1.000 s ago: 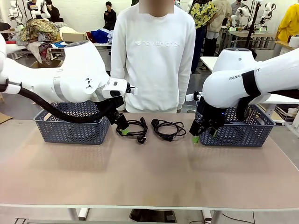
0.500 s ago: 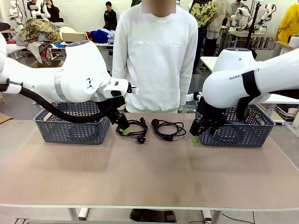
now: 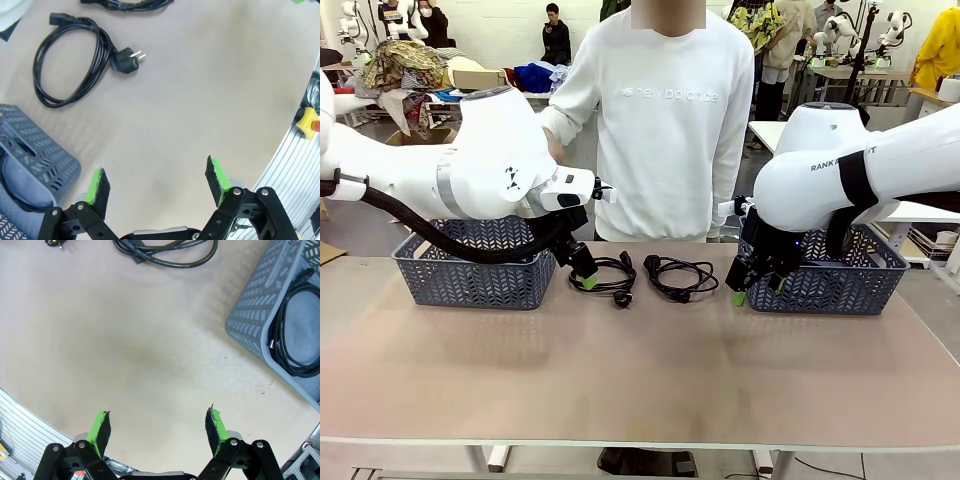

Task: Organize the cables according to human instructions.
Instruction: Pick up a bundle of cables and place it in the basket indicated by the human.

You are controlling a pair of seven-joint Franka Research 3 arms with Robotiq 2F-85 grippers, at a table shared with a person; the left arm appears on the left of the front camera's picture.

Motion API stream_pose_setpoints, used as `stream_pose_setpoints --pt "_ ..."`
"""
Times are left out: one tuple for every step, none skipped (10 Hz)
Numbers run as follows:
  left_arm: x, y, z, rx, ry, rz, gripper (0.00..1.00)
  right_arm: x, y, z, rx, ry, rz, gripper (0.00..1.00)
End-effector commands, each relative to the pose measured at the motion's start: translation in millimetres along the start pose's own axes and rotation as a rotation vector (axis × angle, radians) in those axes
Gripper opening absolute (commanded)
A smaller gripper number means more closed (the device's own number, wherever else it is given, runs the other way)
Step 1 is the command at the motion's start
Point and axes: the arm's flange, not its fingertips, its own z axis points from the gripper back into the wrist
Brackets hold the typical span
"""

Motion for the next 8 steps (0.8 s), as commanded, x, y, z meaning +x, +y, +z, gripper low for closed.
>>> stream_pose_setpoints --pt "-0.3 1.0 0.7 0.005 0.0 -0.004 1.0 0.5 0.1 2.1 0.0 -0.005 0.0 1.0" --pt "-0.3 1.0 0.7 0.005 0.0 -0.004 1.0 0.5 0.1 2.1 0.0 -0.005 0.0 1.0" --pt "-0.3 1.0 0.7 0.005 0.0 -0.004 1.0 0.5 0.1 2.1 0.0 -0.005 0.0 1.0" --pt "-0.3 1.0 0.7 0.005 0.0 -0.004 1.0 0.5 0.1 2.1 0.0 -0.005 0.0 1.0" --pt "-0.3 1.0 0.7 0.005 0.0 -0.004 1.0 0.5 0.1 2.1 0.0 -0.005 0.0 1.0" --pt "-0.3 1.0 0.7 0.005 0.0 -0.004 1.0 0.5 0.1 2.1 0.0 -0.005 0.0 1.0" --pt "-0.3 1.0 0.7 0.005 0.0 -0.004 1.0 0.5 0.1 2.1 0.0 -0.005 0.0 1.0" --pt "-0.3 1.0 0.7 0.005 0.0 -0.004 1.0 0.5 0.1 2.1 0.0 -0.005 0.0 1.0"
